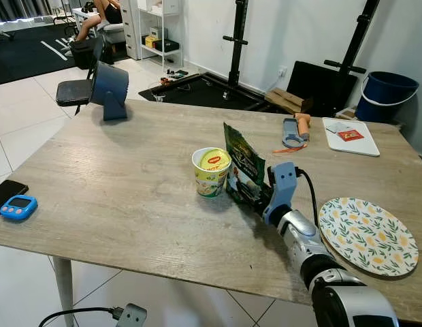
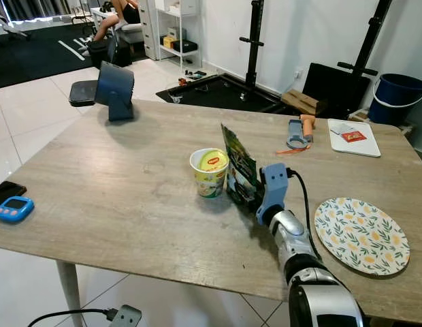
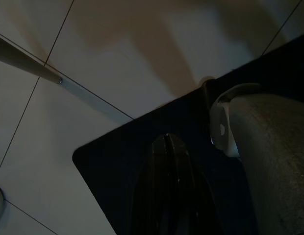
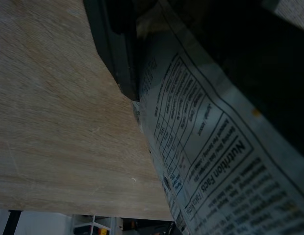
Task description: Restocking fridge
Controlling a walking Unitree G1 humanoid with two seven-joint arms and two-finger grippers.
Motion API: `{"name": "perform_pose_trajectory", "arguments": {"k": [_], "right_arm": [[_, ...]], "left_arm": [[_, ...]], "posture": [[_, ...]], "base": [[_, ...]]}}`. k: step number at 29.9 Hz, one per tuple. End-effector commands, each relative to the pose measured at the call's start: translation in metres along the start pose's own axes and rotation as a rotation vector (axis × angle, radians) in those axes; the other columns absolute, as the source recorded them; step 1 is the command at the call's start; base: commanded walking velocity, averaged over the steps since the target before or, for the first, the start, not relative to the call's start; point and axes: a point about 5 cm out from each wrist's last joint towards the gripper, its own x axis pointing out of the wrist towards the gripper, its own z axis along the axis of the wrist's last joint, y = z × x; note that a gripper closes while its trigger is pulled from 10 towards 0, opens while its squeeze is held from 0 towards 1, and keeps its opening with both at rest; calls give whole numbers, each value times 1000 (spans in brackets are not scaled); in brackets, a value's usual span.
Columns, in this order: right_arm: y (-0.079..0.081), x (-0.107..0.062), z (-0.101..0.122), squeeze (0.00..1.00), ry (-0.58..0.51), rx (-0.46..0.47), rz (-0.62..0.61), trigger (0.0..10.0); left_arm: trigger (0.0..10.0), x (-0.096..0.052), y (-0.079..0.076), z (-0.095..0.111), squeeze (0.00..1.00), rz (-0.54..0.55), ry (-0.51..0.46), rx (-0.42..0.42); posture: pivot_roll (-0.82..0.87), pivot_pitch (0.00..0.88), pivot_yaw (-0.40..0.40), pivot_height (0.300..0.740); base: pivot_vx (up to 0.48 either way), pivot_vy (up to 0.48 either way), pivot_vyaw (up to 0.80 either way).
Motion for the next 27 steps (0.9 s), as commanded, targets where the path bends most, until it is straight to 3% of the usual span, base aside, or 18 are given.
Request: {"name": "perform_pose_trajectory", "arguments": {"k": [1, 17, 27], "right_arm": [[-5, 0, 4, 0, -15, 1, -14, 0], [-14, 0, 16, 0, -85, 58, -59, 0], [-47, -5, 54, 0, -219, 58, -167, 0]], "left_arm": [[10000, -5, -13, -30, 0, -42, 114, -2], [10000, -4, -12, -29, 0, -42, 113, -4], [10000, -4, -13, -27, 0, -43, 109, -5]], "posture": [[58, 40, -51, 740], [54, 39, -47, 740], [48, 37, -44, 740]], "base": [[0, 0, 0], [0, 0, 0], [0, 0, 0]]}}
